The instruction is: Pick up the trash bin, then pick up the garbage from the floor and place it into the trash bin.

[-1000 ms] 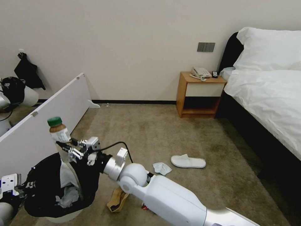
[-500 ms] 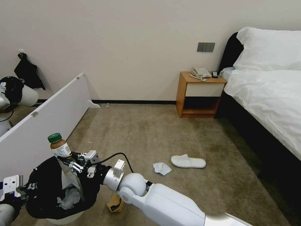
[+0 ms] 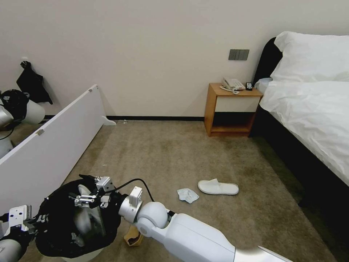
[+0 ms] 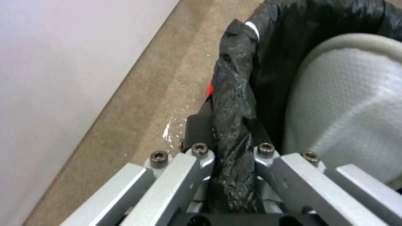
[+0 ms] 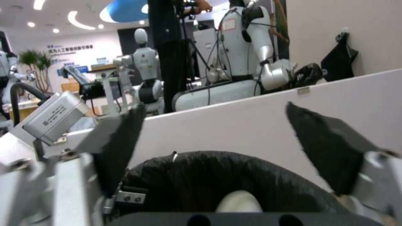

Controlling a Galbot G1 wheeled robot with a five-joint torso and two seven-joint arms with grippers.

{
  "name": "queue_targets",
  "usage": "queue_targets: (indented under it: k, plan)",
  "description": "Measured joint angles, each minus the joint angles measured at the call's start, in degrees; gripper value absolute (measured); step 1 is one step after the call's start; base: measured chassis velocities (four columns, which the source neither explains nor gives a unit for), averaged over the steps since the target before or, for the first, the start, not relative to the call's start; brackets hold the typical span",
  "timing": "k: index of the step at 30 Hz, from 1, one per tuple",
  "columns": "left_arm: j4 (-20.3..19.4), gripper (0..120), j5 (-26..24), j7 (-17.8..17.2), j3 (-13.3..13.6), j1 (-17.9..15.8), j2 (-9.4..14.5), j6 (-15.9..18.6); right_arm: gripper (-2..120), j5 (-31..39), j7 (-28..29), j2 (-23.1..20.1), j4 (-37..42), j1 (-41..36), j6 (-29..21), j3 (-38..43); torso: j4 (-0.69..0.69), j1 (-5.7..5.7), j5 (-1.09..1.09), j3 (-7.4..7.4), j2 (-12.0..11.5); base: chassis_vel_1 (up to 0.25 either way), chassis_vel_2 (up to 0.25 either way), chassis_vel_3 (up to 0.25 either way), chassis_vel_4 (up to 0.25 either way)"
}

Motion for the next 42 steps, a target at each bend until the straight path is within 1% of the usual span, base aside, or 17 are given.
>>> queue_targets:
  k: [2, 3, 13, 15, 19, 21, 22, 24, 25, 26, 27, 28, 29, 34, 36, 37, 42]
  plan:
    - [0.00, 4, -0.08, 0.01, 0.01, 0.04, 0.05, 0.00, 98, 0.10, 0.07, -0.02, 0.14, 0.16, 0.00, -0.06, 0.00, 0.00, 0.00, 0.00, 0.00, 0.000, 0.000, 0.000, 0.000]
    - [0.03, 4, -0.13, 0.03, -0.03, 0.05, 0.11, 0.00, 99, 0.15, 0.09, -0.11, 0.33, 0.24, -0.01, -0.08, 0.00, 0.00, 0.00, 0.00, 0.00, 0.000, 0.000, 0.000, 0.000]
    - [0.61, 4, -0.04, -0.06, -0.47, -0.44, 0.07, 0.00, 100, 0.99, 0.32, -1.17, 3.11, 0.31, 0.27, 1.56, 0.00, 0.00, 0.00, 0.00, 0.00, 0.000, 0.000, 0.000, 0.000]
    - [1.05, 4, 0.34, -0.05, -1.21, -0.61, -0.07, 0.00, 100, 0.77, 1.07, -1.20, 4.05, -0.49, 0.34, 7.66, 0.01, 0.00, 0.00, 0.00, 0.00, 0.000, 0.000, 0.000, 0.000]
    - [1.25, 4, 0.33, -0.14, -2.18, -0.56, -0.08, 0.00, 100, 2.28, 3.27, -2.79, 5.70, -1.33, -0.73, 13.64, 0.00, 0.00, 0.00, 0.00, 0.01, 0.000, 0.000, 0.000, 0.000]
    - [1.30, 4, 0.01, -0.12, -2.87, -0.23, -0.22, 0.00, 100, 2.61, 7.75, -5.08, 8.28, -2.96, -2.47, 17.95, -0.03, 0.00, 0.01, 0.00, 0.01, 0.000, 0.000, 0.000, 0.000]
    - [1.30, 4, 0.01, -0.12, -2.87, -0.23, -0.22, 0.00, 100, 2.61, 7.75, -5.08, 8.28, -2.96, -2.47, 17.95, -0.03, 0.00, 0.01, 0.00, 0.01, 0.000, 0.000, 0.000, 0.000]
    - [1.61, 4, -0.12, 0.02, -3.21, 0.01, -0.36, 0.00, 100, 2.03, 13.40, -6.86, 11.22, -4.86, -5.00, 20.85, -0.02, 0.00, 0.02, 0.00, 0.01, 0.000, 0.000, 0.000, 0.000]
    - [1.61, 4, -0.12, 0.02, -3.21, 0.01, -0.36, 0.00, 100, 2.03, 13.40, -6.86, 11.22, -4.86, -5.00, 20.85, -0.02, 0.00, 0.02, 0.00, 0.01, 0.000, 0.000, 0.000, 0.000]
    - [1.85, 4, -0.09, 0.02, -3.47, 0.05, -0.51, 0.00, 100, 1.80, 17.52, -7.77, 13.01, -6.29, -7.07, 22.58, -0.02, 0.00, 0.01, 0.00, 0.01, 0.000, 0.000, 0.000, 0.000]
    - [1.85, 4, -0.09, 0.02, -3.47, 0.05, -0.51, 0.00, 100, 1.80, 17.52, -7.77, 13.01, -6.29, -7.07, 22.58, -0.02, 0.00, 0.01, 0.00, 0.01, 0.000, 0.000, 0.000, 0.000]
    - [2.04, 4, 0.17, -0.09, -3.90, 0.05, -0.82, 0.00, 100, 1.51, 22.52, -8.98, 14.97, -8.54, -9.08, 24.77, -0.01, 0.00, 0.02, 0.00, 0.01, 0.000, 0.000, 0.000, 0.000]
    - [2.04, 4, 0.17, -0.13, -4.29, 0.00, -1.21, 0.00, 100, 0.72, 25.02, -10.13, 16.01, -11.12, -10.10, 26.96, 0.01, 0.00, 0.02, 0.00, 0.01, 0.000, 0.000, 0.000, 0.000]
    - [2.20, 4, 0.02, -0.10, -5.13, -0.13, -1.51, 0.00, 100, -0.67, 26.40, -12.79, 18.14, -17.15, -12.45, 31.42, -0.01, 0.00, 0.03, 0.00, 0.01, 0.000, 0.000, 0.000, 0.000]
    - [2.51, 4, -0.15, -0.17, -5.54, -0.10, -1.54, 0.00, 100, -2.52, 26.81, -15.03, 20.34, -22.44, -16.32, 35.02, -0.02, 0.00, 0.02, 0.00, 0.01, 0.000, 0.000, 0.000, 0.000]
    - [2.51, 4, -0.15, -0.17, -5.54, -0.10, -1.54, 0.00, 100, -2.52, 26.81, -15.03, 20.34, -22.44, -16.32, 35.02, -0.02, 0.00, 0.02, 0.00, 0.01, 0.000, 0.000, 0.000, 0.000]
    - [2.64, 4, -0.29, -0.14, -5.59, -0.20, -1.58, 0.00, 100, -5.67, 22.90, -17.20, 21.66, -27.44, -21.28, 39.51, 0.00, 0.00, 0.02, 0.00, 0.01, 0.000, 0.000, 0.000, 0.000]
